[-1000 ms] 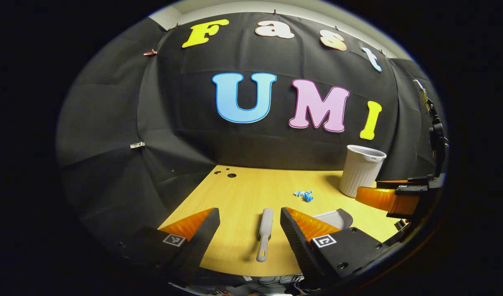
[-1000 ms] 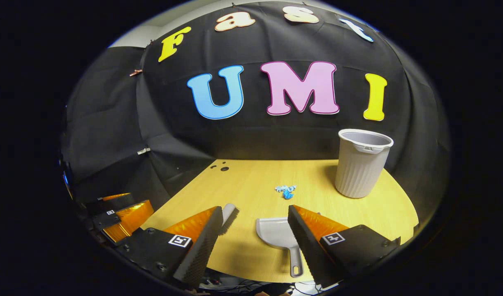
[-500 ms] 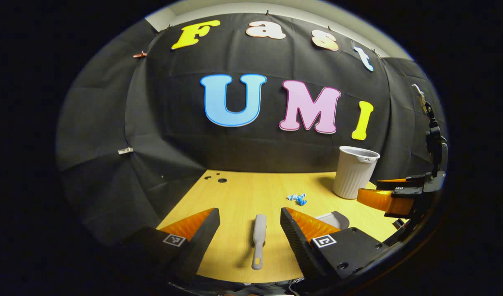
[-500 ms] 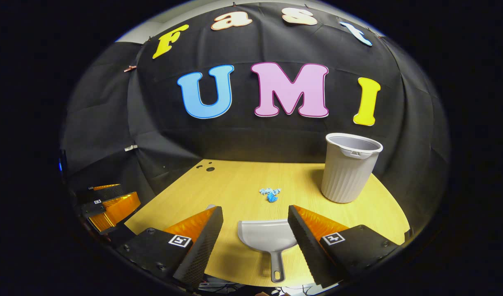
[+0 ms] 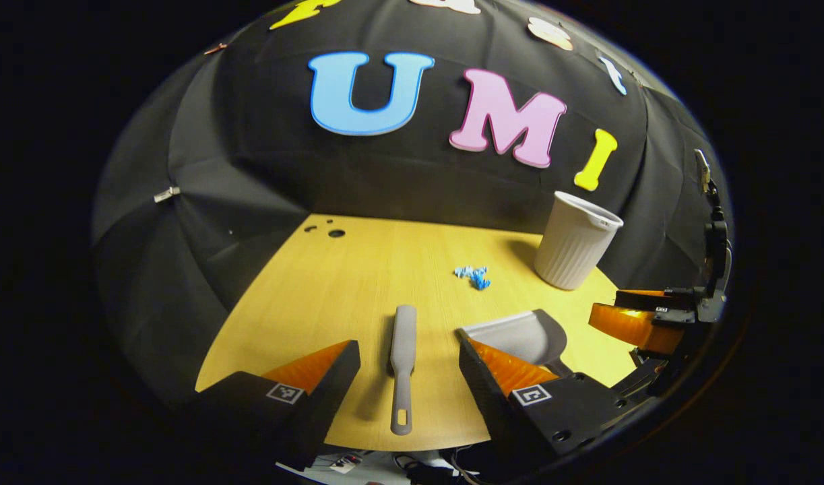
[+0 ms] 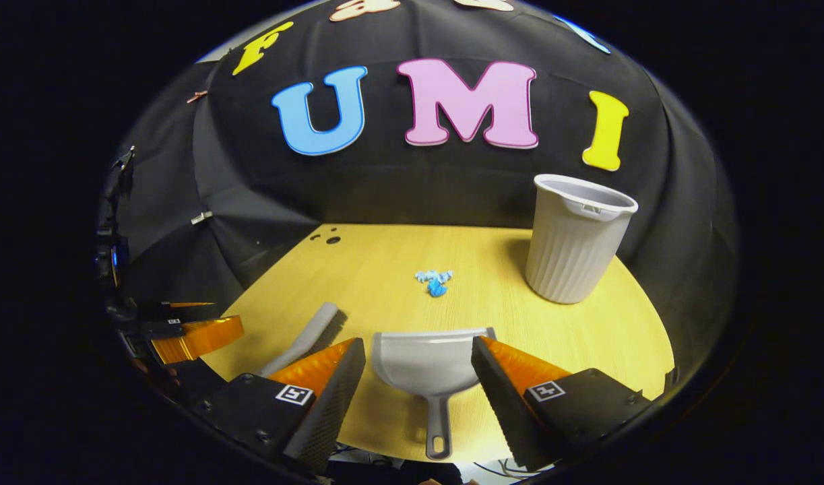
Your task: Pick up the small broom and dustpan from the desktop, sweep the trash into the dustpan with the broom, and then empty the trash into the garbage bin.
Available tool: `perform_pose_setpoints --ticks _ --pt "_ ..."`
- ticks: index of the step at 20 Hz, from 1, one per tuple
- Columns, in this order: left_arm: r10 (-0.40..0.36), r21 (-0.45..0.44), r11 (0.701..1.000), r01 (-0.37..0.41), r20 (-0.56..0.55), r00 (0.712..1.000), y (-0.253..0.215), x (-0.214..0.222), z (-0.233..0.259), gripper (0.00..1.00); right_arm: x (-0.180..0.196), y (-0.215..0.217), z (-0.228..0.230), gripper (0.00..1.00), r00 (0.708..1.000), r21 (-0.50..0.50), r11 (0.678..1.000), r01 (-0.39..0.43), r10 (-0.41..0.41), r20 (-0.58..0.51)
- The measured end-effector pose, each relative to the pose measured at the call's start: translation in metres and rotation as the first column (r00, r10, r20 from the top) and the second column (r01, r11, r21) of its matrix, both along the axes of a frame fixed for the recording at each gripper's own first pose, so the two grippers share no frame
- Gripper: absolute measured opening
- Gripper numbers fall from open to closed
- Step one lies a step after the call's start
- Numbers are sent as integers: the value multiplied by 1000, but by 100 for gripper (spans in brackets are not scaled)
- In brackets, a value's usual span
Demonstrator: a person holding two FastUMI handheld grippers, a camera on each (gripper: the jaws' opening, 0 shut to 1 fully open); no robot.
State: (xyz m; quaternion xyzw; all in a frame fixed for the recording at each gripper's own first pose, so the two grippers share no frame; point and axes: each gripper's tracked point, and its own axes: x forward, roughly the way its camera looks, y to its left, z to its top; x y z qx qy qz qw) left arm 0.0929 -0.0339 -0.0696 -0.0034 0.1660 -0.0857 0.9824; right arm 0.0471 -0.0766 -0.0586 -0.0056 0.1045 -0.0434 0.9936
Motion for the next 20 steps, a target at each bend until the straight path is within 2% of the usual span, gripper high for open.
perform_pose_setpoints --ticks 3,4,5,6,12,20 --pt "-4 38 999 8 -97 995 1 19 -28 96 12 -11 -17 99 998 38 999 3 -1 -59" --pt "-9 51 999 15 -122 992 0 25 -38 92 14 -15 -22 99 997 47 999 11 -8 -79" --pt "-10 71 997 21 -154 988 -1 31 -47 96 17 -19 -28 99 995 62 998 16 -10 -99" --pt "-10 91 995 27 -187 982 2 36 -58 96 20 -21 -33 99 993 79 997 19 -10 -116" --pt "7 134 990 47 -377 926 8 56 -111 96 32 -28 -67 99 978 135 990 35 -6 -209" --pt "23 208 973 101 -522 853 7 76 -148 96 33 -34 -98 99 957 179 981 72 -18 -290"
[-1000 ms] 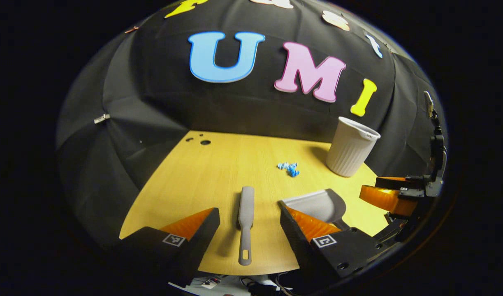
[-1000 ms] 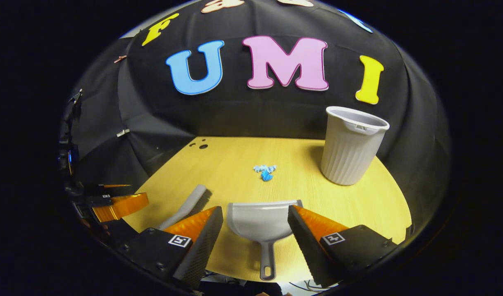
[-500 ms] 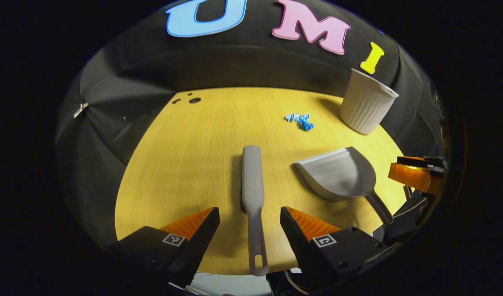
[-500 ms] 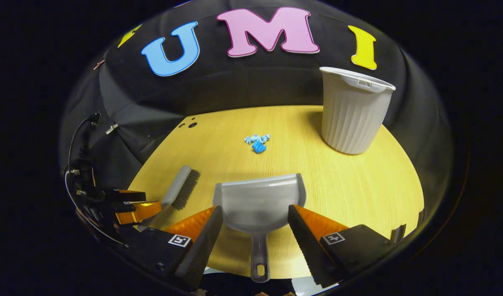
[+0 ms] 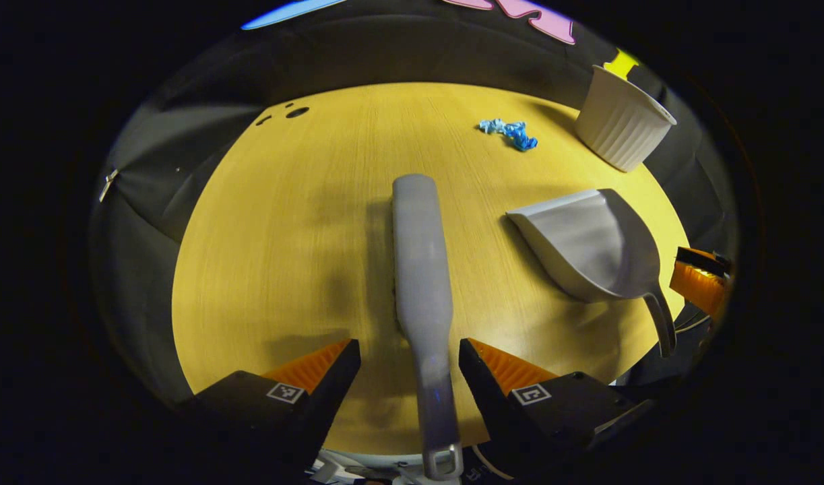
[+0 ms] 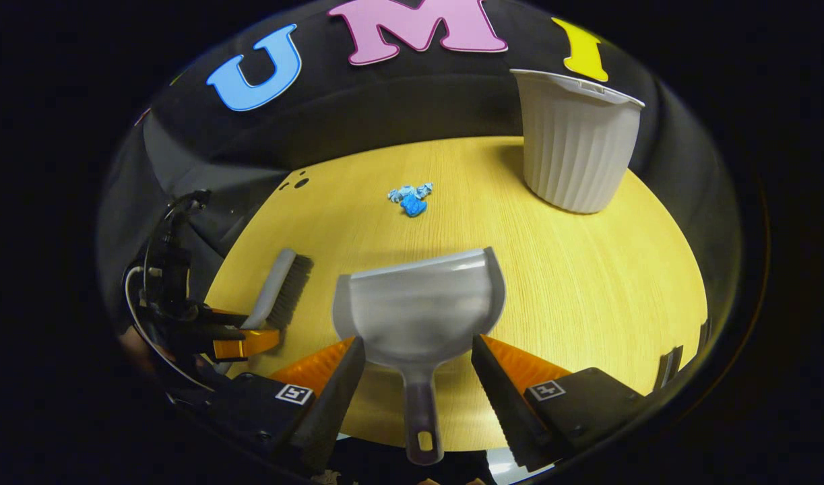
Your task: Pick up the small broom and dustpan from the desktop, sweep the trash into the dustpan with the broom, and then empty the trash into the garbage bin.
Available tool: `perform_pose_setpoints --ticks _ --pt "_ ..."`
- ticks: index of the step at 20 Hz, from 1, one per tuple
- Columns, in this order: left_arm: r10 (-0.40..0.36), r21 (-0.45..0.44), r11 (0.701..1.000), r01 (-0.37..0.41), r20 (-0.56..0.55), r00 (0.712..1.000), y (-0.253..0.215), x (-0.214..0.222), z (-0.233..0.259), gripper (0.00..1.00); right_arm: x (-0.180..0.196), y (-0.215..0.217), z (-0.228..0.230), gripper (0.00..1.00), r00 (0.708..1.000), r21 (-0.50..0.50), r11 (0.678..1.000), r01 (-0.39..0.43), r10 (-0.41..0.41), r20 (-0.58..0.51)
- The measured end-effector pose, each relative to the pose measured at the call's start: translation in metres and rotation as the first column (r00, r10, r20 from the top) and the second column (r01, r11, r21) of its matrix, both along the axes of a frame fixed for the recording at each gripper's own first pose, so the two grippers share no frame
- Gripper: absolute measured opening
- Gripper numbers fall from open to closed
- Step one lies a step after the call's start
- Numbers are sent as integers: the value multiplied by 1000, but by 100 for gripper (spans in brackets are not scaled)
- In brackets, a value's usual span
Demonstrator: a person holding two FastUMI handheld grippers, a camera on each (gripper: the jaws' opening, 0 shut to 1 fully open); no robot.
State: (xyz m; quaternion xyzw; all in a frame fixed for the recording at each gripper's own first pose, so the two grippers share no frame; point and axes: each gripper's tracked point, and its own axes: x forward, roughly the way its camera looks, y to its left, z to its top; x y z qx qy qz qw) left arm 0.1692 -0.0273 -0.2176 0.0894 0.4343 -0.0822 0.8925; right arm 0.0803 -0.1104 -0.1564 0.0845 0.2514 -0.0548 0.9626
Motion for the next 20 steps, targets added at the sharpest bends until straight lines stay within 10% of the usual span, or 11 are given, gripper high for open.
perform_pose_setpoints --ticks 6,13,20 --pt "-17 27 999 18 -37 999 0 6 -10 83 -7 0 -21 99 997 40 999 23 -20 -68" --pt "-6 32 999 6 -18 1000 -1 12 -10 31 -19 -2 -39 99 990 69 997 44 -35 -137" --pt "11 -31 999 -9 53 999 4 9 -2 29 -28 -4 -54 99 982 61 997 47 -35 -185"
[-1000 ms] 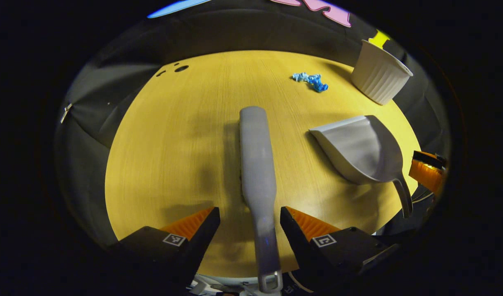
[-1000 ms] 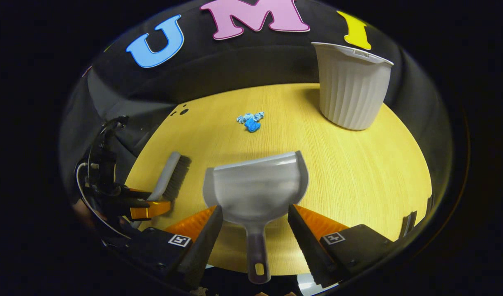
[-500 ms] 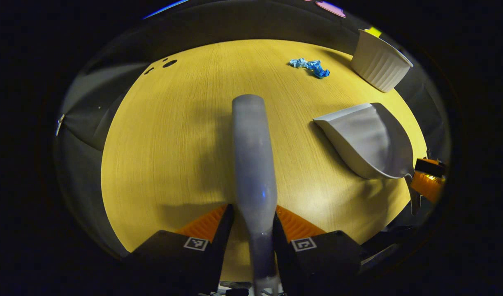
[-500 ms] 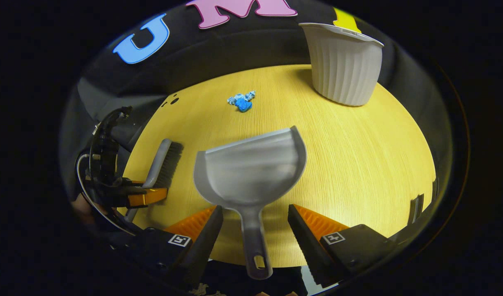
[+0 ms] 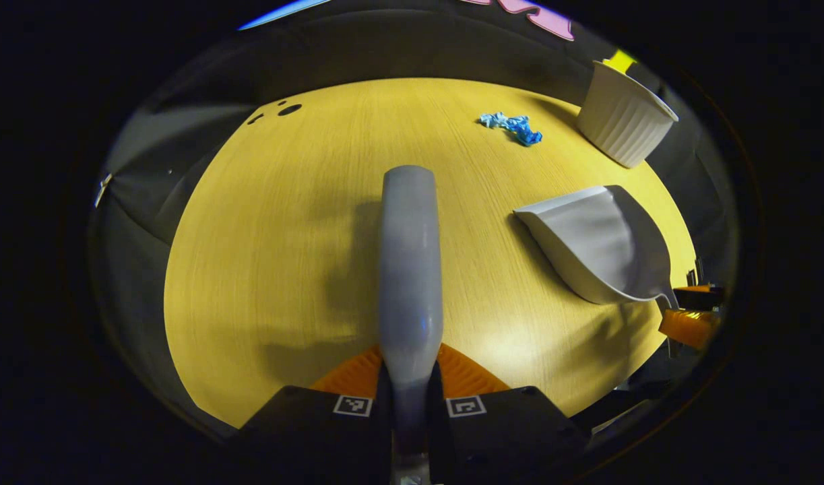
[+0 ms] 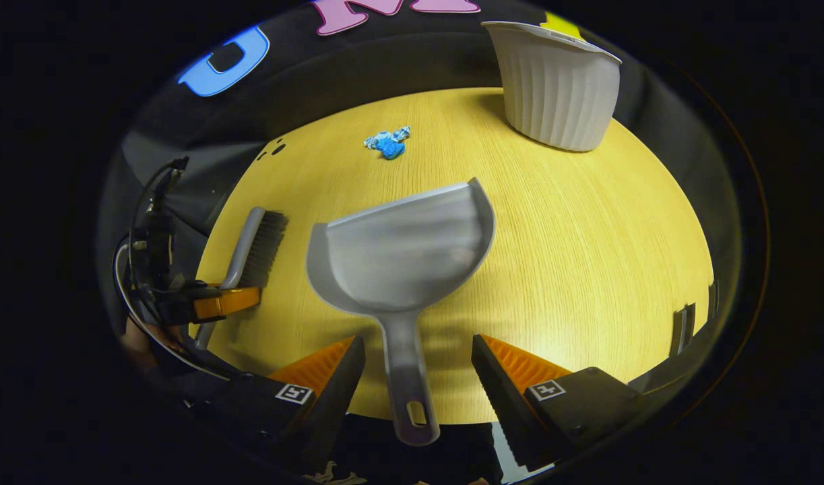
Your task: Pick up the small broom and dustpan from the desktop, sweep the trash into the dustpan with the broom, and then empty the trash into the garbage bin.
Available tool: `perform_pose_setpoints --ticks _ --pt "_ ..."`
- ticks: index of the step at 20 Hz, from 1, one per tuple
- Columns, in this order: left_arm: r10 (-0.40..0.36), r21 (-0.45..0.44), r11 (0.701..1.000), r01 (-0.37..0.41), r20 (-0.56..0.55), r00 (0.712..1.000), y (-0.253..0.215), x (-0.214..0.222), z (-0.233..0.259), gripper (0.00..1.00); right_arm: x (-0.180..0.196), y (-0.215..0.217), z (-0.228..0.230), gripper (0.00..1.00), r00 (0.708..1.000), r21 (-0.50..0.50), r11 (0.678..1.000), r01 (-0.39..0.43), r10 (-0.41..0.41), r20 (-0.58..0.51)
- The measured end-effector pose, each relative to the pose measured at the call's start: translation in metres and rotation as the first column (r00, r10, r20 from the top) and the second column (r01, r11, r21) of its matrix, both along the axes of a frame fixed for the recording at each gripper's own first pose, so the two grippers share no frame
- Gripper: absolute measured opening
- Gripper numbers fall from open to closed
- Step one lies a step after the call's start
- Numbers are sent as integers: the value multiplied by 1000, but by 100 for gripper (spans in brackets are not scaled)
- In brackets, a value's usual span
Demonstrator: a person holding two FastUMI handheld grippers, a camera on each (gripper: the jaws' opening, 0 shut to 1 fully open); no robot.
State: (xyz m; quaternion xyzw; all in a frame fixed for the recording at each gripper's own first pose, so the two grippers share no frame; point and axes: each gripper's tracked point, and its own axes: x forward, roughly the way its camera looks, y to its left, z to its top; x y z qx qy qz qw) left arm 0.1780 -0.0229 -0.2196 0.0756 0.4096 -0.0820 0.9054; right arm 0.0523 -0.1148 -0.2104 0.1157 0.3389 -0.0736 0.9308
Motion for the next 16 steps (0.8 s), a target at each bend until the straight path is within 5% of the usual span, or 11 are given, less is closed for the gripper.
perform_pose_setpoints --ticks 12,16 --pt "16 -16 1000 -15 78 997 13 -45 48 25 34 -1 -38 98 995 -91 996 -5 -4 -97" --pt "40 -11 999 -39 69 997 18 -49 47 29 40 -7 -37 71 994 -167 986 -16 -2 -110"
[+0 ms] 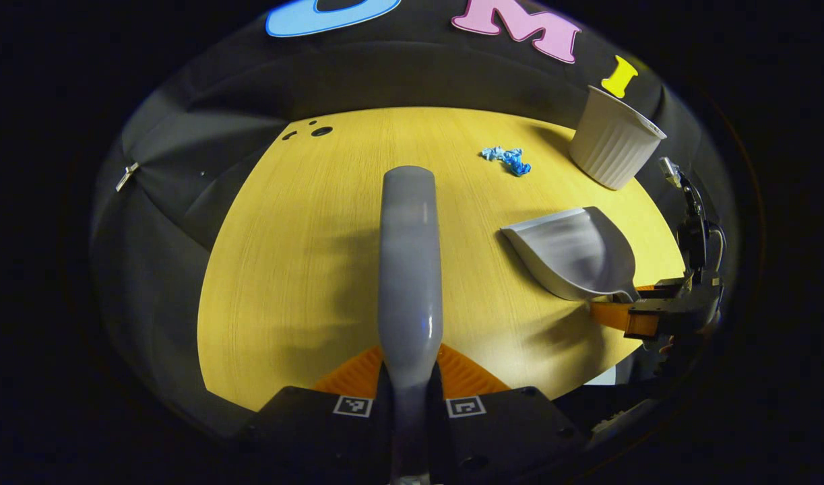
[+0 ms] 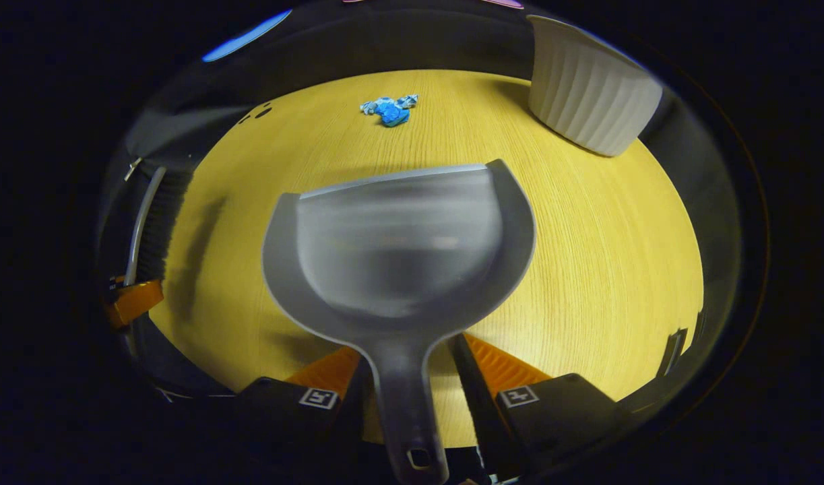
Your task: Pick up the small broom and dustpan from the desktop, sweep the trash into the dustpan with the broom, and then empty the trash into the garbage bin.
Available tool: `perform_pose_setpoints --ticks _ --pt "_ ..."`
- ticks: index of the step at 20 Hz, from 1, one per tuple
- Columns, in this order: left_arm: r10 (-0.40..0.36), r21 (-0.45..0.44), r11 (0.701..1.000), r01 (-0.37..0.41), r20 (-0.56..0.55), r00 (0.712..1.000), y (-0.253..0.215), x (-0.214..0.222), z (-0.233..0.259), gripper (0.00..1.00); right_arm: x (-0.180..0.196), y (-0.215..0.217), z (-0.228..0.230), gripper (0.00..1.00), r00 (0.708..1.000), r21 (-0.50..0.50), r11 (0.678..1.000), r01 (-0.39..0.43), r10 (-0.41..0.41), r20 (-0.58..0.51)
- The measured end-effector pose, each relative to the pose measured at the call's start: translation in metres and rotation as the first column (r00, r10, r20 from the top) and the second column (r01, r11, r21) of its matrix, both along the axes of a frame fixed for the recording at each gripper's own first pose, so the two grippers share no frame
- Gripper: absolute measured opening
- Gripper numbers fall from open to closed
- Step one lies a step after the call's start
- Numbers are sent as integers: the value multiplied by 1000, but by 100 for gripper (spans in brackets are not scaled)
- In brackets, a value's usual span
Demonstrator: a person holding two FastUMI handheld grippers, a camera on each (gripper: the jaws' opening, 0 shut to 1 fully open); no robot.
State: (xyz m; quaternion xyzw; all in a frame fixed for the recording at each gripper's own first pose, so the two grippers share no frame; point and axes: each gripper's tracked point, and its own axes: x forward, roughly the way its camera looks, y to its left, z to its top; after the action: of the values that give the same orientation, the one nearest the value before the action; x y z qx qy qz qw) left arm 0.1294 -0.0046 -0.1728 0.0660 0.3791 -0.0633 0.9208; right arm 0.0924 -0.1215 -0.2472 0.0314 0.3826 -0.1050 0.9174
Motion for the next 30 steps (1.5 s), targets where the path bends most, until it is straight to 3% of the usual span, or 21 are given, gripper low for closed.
perform_pose_setpoints --ticks 1,2,3,6,7,8,10,17,18,19,20,23,24,25,26,28,30 --pt "5 2 1000 -5 0 1000 0 1 0 25 1 0 1 57 1000 -7 1000 -2 2 1" --pt "6 4 1000 -6 0 1000 1 1 0 26 2 0 1 53 1000 -7 1000 -8 8 2" --pt "4 5 1000 -4 0 1000 0 2 0 25 2 1 0 43 1000 1 1000 -20 20 -2" --pt "3 13 1000 -3 3 1000 -5 9 1 25 3 2 3 40 998 23 997 -70 70 8" --pt "0 12 1000 0 4 1000 -9 14 2 25 3 2 3 45 997 24 996 -83 83 7" --pt "-5 12 1000 5 7 1000 -12 19 4 25 3 -1 4 39 996 18 996 -92 92 6" --pt "-20 19 1000 20 15 1000 -20 34 9 25 8 -5 14 39 994 9 994 -109 108 31" --pt "-90 91 992 87 21 996 -39 114 32 25 -3 -43 40 38 988 -8 989 -147 147 39" --pt "-111 116 987 108 18 994 -42 127 34 25 -3 -50 42 38 988 -6 989 -148 148 38" --pt "-134 141 981 131 12 991 -45 142 36 26 -2 -57 45 45 988 -7 989 -149 149 38" --pt "-162 162 974 159 6 987 -51 156 38 25 -1 -65 47 38 988 -11 989 -151 151 38" --pt "-234 239 943 230 -9 972 -65 205 43 25 3 -82 51 38 984 -32 984 -175 176 28" --pt "-255 256 934 249 -12 967 -73 223 43 25 4 -86 51 46 982 -36 981 -189 189 21" --pt "-272 273 924 266 -17 962 -79 238 44 25 6 -89 50 38 979 -36 979 -203 203 13" --pt "-292 297 911 287 -27 956 -85 253 44 29 6 -90 49 39 976 -33 975 -218 219 0" --pt "-352 369 864 343 -45 935 -100 281 46 25 8 -92 45 38 969 -23 969 -247 247 -18" --pt "-422 451 792 412 -83 903 -113 303 45 29 10 -93 40 38 960 -26 960 -278 277 -38"
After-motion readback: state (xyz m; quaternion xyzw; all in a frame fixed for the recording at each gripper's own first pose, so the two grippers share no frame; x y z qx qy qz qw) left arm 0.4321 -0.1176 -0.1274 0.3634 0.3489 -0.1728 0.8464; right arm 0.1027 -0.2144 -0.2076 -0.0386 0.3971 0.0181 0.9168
